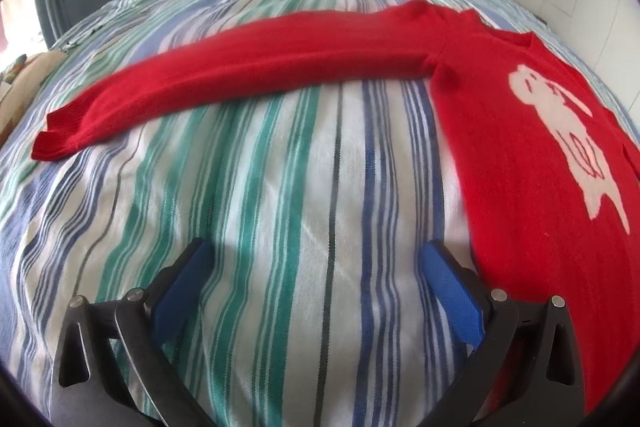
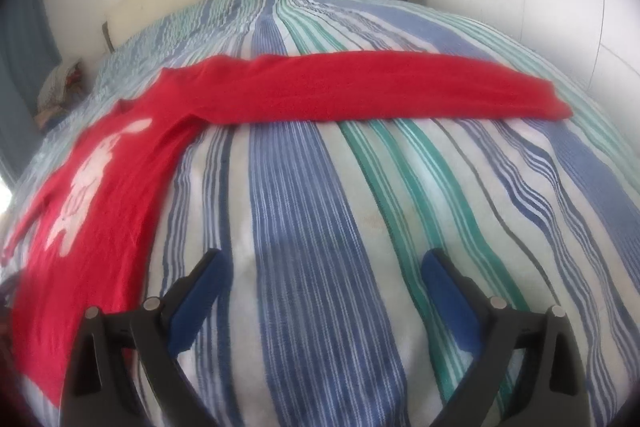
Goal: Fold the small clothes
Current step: 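Grasp the remaining sleeve cuff with the right gripper and lift it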
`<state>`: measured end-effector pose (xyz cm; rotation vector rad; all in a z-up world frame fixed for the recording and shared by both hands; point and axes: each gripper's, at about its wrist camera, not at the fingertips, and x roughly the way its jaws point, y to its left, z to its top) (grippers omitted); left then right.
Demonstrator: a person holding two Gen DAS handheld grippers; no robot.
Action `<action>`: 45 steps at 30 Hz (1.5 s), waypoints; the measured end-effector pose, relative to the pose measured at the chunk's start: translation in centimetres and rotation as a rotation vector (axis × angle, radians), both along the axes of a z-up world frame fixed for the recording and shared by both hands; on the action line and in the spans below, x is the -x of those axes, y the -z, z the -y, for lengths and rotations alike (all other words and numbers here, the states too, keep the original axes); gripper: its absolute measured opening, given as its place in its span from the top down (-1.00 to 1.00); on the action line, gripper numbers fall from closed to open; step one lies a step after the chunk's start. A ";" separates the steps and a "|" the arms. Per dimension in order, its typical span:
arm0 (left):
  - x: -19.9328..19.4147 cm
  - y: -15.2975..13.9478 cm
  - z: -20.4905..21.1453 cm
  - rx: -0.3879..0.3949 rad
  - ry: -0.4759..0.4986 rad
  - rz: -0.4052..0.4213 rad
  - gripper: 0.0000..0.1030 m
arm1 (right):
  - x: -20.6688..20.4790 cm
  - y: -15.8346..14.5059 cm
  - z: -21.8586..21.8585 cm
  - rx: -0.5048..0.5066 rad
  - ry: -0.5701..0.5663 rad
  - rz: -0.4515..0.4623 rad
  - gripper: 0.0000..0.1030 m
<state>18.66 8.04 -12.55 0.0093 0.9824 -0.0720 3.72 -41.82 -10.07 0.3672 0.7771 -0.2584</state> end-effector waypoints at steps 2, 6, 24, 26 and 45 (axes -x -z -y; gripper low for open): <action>-0.5 -0.5 -0.3 0.011 0.072 -0.065 -0.99 | 0.7 -2.0 3.2 -0.118 0.031 0.090 -0.87; 0.5 -0.3 -1.5 0.075 0.133 -0.011 -0.99 | 2.5 -3.9 12.7 -0.402 0.217 0.245 -0.85; 1.2 0.0 -0.6 0.010 0.110 0.086 -0.99 | -0.1 3.6 23.3 -0.679 0.595 0.256 0.93; 1.1 0.0 -0.6 0.011 0.111 0.087 -0.99 | -1.1 0.7 22.5 -0.571 0.571 0.231 0.92; 0.9 -0.1 -0.8 0.028 0.109 0.093 -0.99 | -22.9 -17.4 -20.3 -0.044 -0.495 0.243 0.92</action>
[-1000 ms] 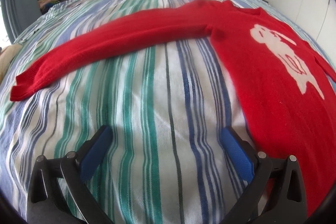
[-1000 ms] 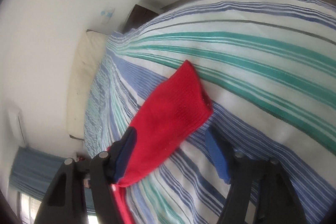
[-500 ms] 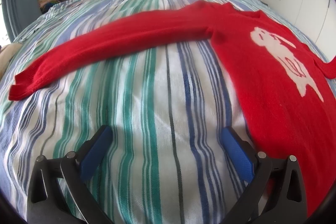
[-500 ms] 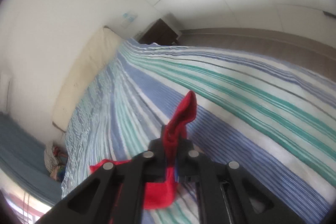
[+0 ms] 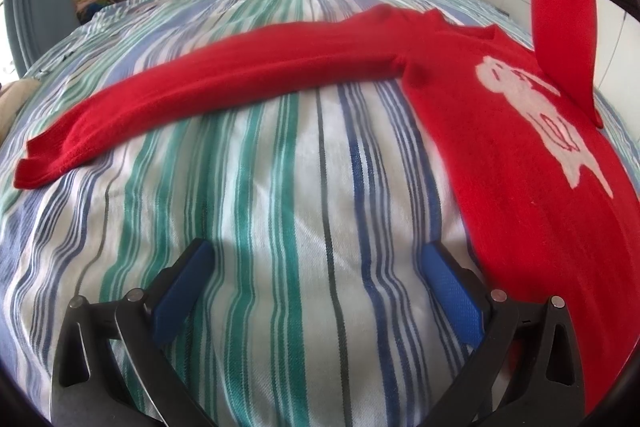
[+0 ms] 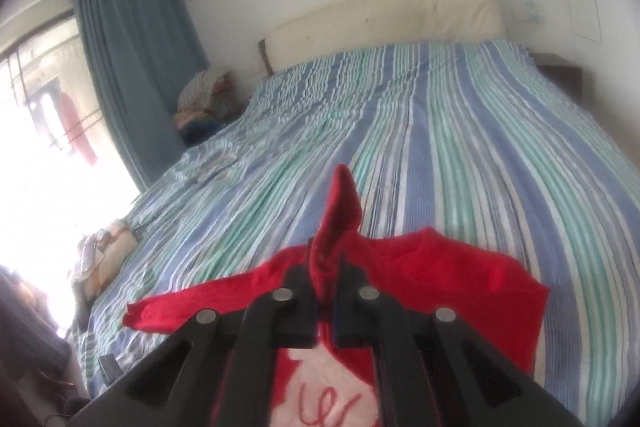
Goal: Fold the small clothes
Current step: 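Grasp the remaining sleeve cuff with the right gripper and lift it, then lay the held sleeve across the sweater body and open the right gripper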
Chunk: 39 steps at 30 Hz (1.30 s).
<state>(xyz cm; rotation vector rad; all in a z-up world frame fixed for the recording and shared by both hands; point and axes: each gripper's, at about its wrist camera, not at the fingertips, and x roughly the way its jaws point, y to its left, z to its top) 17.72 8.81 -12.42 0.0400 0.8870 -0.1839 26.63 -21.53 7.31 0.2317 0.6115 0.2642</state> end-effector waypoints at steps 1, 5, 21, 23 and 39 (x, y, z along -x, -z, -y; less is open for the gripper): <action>-0.1 0.0 0.0 -0.002 0.000 0.000 -0.99 | -0.6 1.6 -1.6 0.028 -0.008 -0.018 0.91; 0.0 0.0 0.0 0.002 -0.001 0.001 -0.99 | -1.5 8.3 -5.0 -0.071 -0.068 -0.129 -0.61; -0.1 0.0 -0.1 -0.002 -0.001 0.003 -0.99 | 1.3 17.6 14.8 -0.160 0.273 -0.407 -0.09; 0.0 0.0 -0.1 -0.001 0.000 0.002 -0.99 | 2.6 16.6 17.0 -0.194 0.308 -0.356 -0.11; -0.1 -0.1 0.7 -0.054 -0.013 -0.006 -0.99 | 16.3 14.4 16.9 0.128 0.393 -0.136 -0.73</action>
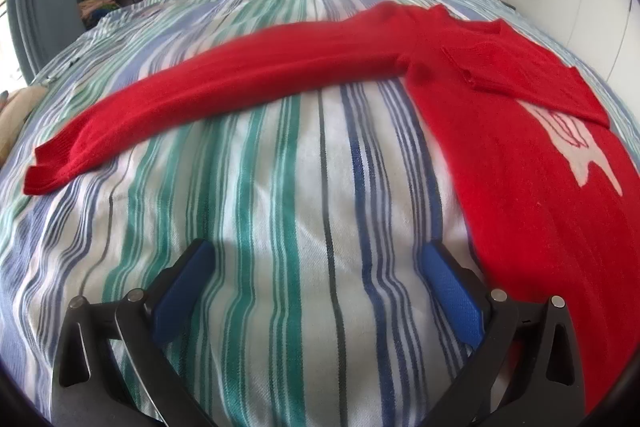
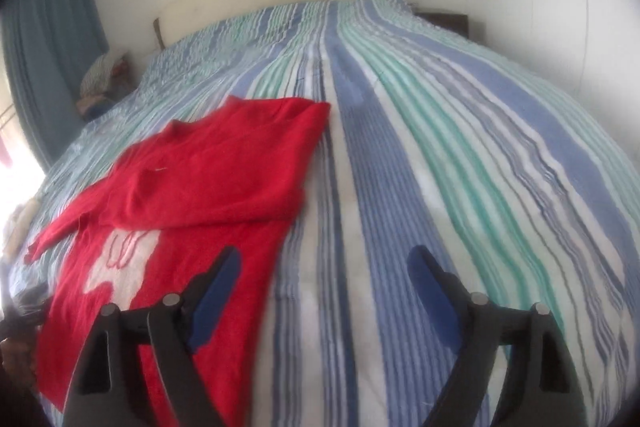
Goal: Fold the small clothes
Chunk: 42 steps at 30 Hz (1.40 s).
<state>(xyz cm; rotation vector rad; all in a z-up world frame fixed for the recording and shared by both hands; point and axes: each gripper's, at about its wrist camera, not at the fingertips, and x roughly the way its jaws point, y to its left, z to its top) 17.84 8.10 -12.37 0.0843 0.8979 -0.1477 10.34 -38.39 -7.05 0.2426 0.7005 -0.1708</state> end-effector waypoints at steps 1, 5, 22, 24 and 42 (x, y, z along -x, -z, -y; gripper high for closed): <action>-0.1 0.1 0.1 -0.011 0.003 -0.006 -0.99 | 0.8 0.1 0.5 0.024 0.039 0.002 -0.75; 0.2 0.2 -0.1 0.005 0.005 0.003 -0.99 | 2.6 3.4 2.6 0.042 0.100 -0.102 -0.76; 0.2 0.2 0.1 -0.006 0.005 0.004 -0.99 | 2.6 4.9 2.4 0.020 0.095 -0.094 -0.94; 0.2 0.2 0.1 -0.006 0.005 0.004 -0.99 | 2.6 4.9 2.4 0.020 0.095 -0.093 -0.94; 0.2 0.2 0.1 -0.006 0.005 0.003 -0.99 | 2.7 5.0 2.5 0.015 0.095 -0.087 -0.94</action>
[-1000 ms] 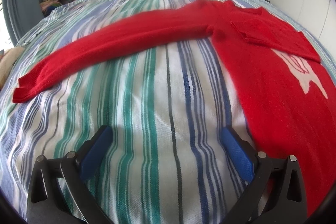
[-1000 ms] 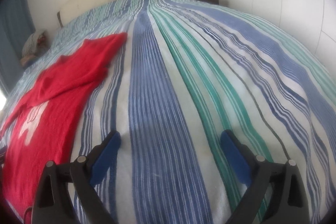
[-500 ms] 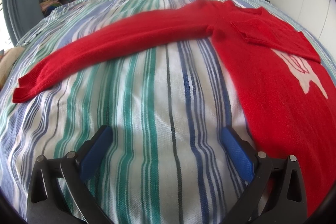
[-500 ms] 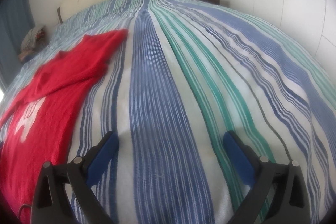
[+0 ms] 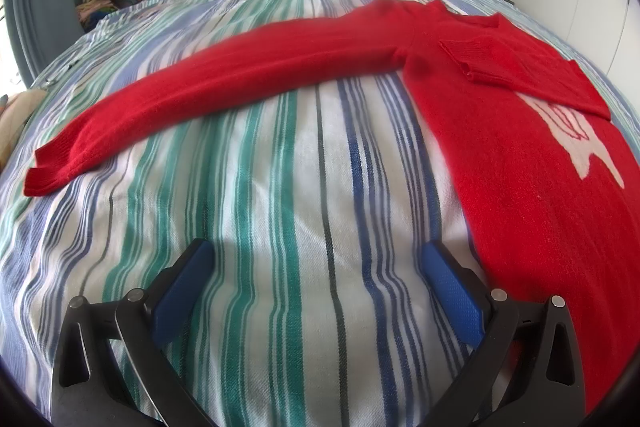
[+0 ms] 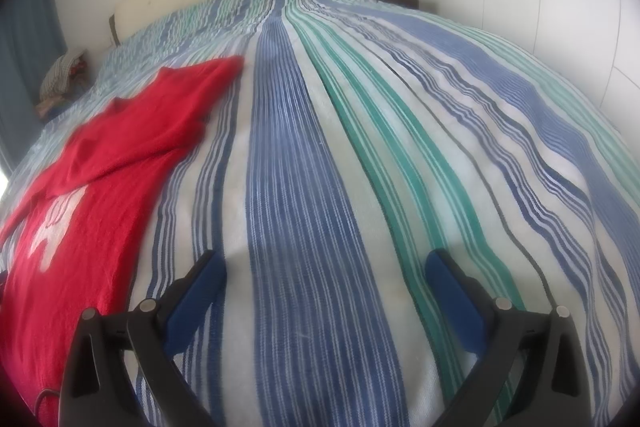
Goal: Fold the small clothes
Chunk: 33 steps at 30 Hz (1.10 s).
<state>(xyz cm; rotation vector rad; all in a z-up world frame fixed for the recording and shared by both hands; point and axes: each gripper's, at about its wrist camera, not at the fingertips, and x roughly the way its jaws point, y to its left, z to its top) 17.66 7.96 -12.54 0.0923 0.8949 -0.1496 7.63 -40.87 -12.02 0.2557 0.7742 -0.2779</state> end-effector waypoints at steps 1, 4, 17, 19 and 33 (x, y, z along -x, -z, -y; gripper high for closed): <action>0.0 0.0 0.0 0.000 0.000 0.000 -0.99 | 0.1 0.0 0.0 0.001 0.001 0.001 -0.94; 0.0 0.0 0.0 0.000 0.000 0.000 -0.99 | 0.1 0.0 -0.1 0.004 0.001 -0.002 -0.94; 0.0 0.0 0.0 0.000 0.000 0.000 -0.99 | -0.1 0.0 -0.1 0.008 0.002 -0.009 -0.96; 0.0 0.0 0.0 0.000 0.000 0.000 -0.99 | -0.3 0.0 -0.2 0.015 0.003 -0.016 -0.96; 0.0 0.0 0.0 0.000 0.000 0.000 -0.99 | -0.2 0.0 -0.3 0.018 0.004 -0.015 -0.97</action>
